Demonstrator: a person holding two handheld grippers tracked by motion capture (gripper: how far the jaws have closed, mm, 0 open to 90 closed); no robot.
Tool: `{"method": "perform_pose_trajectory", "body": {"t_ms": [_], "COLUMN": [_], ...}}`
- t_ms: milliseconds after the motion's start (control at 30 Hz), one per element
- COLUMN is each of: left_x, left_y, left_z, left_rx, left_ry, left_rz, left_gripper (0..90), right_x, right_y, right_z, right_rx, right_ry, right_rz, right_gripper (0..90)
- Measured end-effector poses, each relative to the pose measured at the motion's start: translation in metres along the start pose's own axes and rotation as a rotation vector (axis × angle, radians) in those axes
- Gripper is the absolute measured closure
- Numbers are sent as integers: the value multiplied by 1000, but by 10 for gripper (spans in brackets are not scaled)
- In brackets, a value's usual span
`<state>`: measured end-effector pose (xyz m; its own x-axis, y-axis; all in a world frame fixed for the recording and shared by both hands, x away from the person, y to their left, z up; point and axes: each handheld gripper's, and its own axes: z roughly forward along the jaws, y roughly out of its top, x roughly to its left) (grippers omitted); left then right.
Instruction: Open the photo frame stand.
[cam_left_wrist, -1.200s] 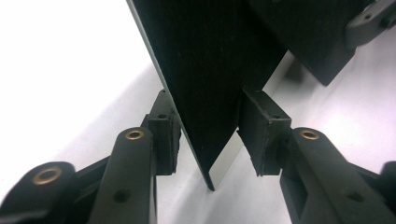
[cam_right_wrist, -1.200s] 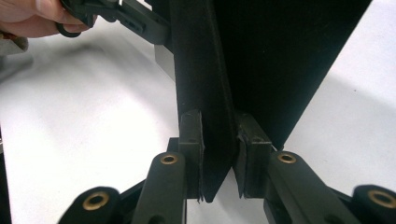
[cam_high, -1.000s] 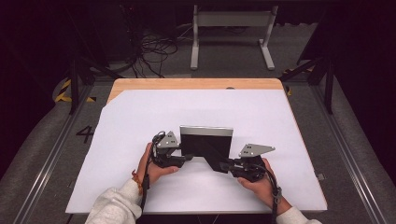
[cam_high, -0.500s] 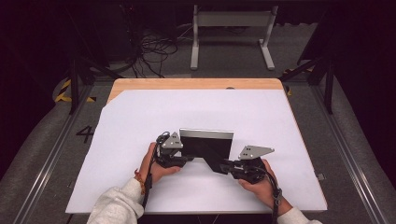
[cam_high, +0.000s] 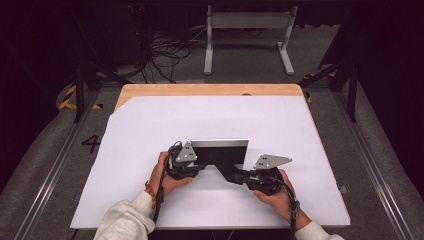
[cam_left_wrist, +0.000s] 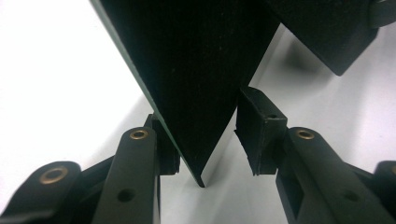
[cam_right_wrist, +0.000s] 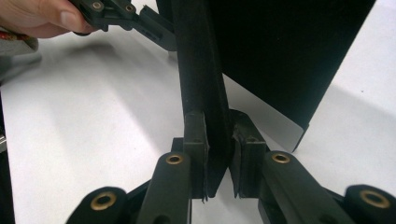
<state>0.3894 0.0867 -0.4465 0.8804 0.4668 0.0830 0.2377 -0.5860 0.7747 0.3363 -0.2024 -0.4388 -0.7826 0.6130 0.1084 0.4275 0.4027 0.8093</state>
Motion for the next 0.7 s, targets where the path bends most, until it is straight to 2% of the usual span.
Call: {"method": "perform_pose_trajectory", "body": {"t_ms": [67,200,367,567,667,700], "left_x": [0,0,0,1,1,1], "left_y": [0,0,-2,-4,-5,-5], "left_z": [0,0,-1,-2,-3,-3], "left_rx": [0,-2,1,-3,-10,-7], "left_ry": [9,54,80,79,61,61], "left_rz": [3,21,38,45,34,41], "left_gripper": [625,625,622,625,635,642], "right_x": [0,1,3,4,5,5], "right_y": [0,1,0,-1,-2,-2], "right_z": [0,3,5,6,6,7], "right_rx": [0,3,7,16,22,28], "right_ry": [-1,3,7,5,3,-2], "right_rz": [0,-2,-7,-15,-20,-30], "right_gripper": [788,799,810,816,816,815]}}
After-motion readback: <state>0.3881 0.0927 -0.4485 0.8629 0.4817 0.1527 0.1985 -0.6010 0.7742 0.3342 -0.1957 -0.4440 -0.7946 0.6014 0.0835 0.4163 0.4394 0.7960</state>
